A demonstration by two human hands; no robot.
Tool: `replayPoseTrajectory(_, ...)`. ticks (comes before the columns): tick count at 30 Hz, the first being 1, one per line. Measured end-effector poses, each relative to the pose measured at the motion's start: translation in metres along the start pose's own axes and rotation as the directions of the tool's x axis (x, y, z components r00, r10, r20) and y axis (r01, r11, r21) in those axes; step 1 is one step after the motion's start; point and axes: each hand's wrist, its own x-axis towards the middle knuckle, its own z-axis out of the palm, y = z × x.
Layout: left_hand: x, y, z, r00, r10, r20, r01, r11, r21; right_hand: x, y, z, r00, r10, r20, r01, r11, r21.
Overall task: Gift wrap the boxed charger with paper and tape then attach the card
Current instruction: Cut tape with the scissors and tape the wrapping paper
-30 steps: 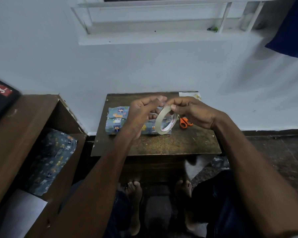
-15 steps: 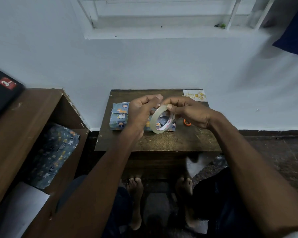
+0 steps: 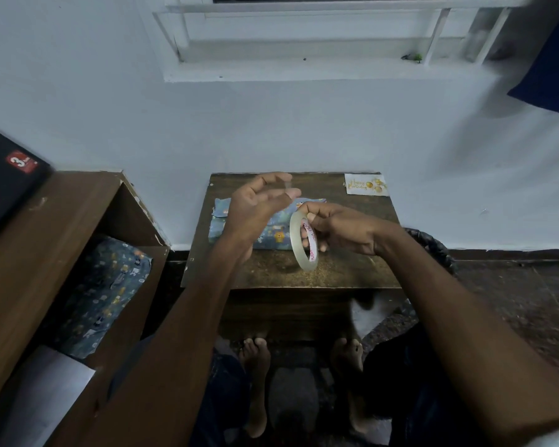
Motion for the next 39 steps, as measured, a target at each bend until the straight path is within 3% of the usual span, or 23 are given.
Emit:
replayPoseTrajectory(4, -0.003, 0.002, 0.002, 0.996, 0.032, 0.081, -0.035, 0.999, 0.037, 0.001, -0.002, -0.002, 0.999, 0.034, -0.003, -0.034, 0.997, 0.073)
replayPoseTrajectory(9, -0.004, 0.004, 0.011, 0.992, 0.096, 0.082, -0.102, 0.993, 0.063, 0.000, 0.000, -0.008, 0.999, 0.028, -0.033, -0.025, 0.997, 0.067)
replayPoseTrajectory(12, -0.003, 0.005, 0.018, 0.989, 0.110, 0.098, -0.116, 0.992, 0.058, -0.005, -0.005, -0.011, 0.963, -0.059, -0.262, 0.062, 0.998, 0.002)
replayPoseTrajectory(15, -0.003, 0.003, 0.027, 0.986, 0.116, 0.122, -0.126, 0.990, 0.070, -0.010, -0.006, -0.021, 0.855, -0.059, -0.515, 0.077, 0.997, 0.015)
replayPoseTrajectory(17, -0.002, 0.001, 0.033, 0.985, 0.118, 0.128, -0.131, 0.986, 0.100, -0.012, 0.002, -0.034, 0.742, -0.040, -0.669, -0.086, 0.984, -0.154)
replayPoseTrajectory(19, -0.001, -0.002, 0.037, 0.984, 0.117, 0.132, -0.133, 0.984, 0.120, -0.013, 0.011, -0.046, 0.670, -0.052, -0.741, -0.375, 0.838, -0.398)
replayPoseTrajectory(21, 0.001, -0.004, 0.041, 0.984, 0.113, 0.141, -0.131, 0.983, 0.127, -0.013, 0.015, -0.049, 0.656, -0.013, -0.754, -0.526, 0.709, -0.470)
replayPoseTrajectory(25, 0.002, -0.005, 0.048, 0.981, 0.109, 0.159, -0.129, 0.983, 0.127, -0.008, 0.018, -0.043, 0.656, 0.027, -0.754, -0.608, 0.611, -0.507)
replayPoseTrajectory(33, 0.002, -0.011, 0.056, 0.977, 0.087, 0.193, -0.129, 0.968, 0.216, 0.003, 0.021, -0.026, 0.659, -0.136, -0.740, -0.644, 0.407, -0.648)
replayPoseTrajectory(39, 0.000, -0.012, 0.054, 0.984, 0.066, 0.168, -0.104, 0.968, 0.228, 0.007, 0.019, -0.023, 0.697, -0.112, -0.708, -0.644, 0.337, -0.687)
